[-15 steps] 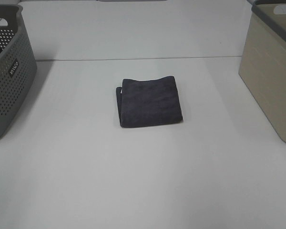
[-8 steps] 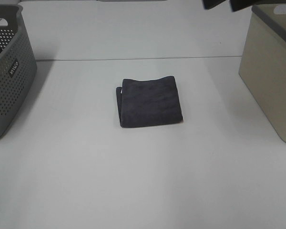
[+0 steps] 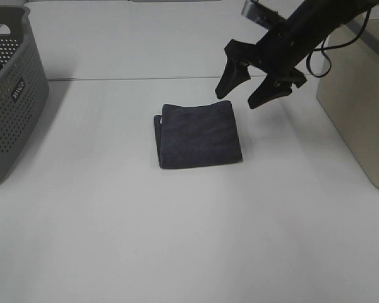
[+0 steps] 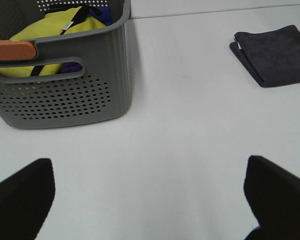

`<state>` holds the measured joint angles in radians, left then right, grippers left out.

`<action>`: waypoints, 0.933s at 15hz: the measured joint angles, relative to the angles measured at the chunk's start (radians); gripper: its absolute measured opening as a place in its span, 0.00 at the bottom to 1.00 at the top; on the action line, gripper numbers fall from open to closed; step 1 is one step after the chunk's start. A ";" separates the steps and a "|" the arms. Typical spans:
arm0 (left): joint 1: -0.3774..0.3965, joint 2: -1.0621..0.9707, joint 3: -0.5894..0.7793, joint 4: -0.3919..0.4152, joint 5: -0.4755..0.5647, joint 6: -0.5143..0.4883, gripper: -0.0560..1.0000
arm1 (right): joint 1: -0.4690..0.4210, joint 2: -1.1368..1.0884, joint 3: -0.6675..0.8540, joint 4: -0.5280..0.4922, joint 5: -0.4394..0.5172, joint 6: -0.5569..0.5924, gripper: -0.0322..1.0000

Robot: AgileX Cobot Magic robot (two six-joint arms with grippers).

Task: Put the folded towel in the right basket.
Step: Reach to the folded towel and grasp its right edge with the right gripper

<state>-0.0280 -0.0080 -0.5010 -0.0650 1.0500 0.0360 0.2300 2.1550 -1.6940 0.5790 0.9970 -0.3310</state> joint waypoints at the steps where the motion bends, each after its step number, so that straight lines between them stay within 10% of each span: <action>1: 0.000 0.000 0.000 0.000 0.000 0.000 0.98 | -0.002 0.061 -0.046 0.001 0.033 0.009 0.75; 11: 0.000 0.000 0.000 0.000 0.000 0.000 0.98 | -0.034 0.334 -0.234 0.062 0.077 -0.028 0.74; 14: 0.000 0.000 0.000 0.000 0.000 0.000 0.98 | -0.031 0.349 -0.235 0.105 0.058 -0.051 0.57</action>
<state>-0.0280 -0.0080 -0.5010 -0.0650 1.0500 0.0360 0.1990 2.5040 -1.9290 0.6840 1.0550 -0.3820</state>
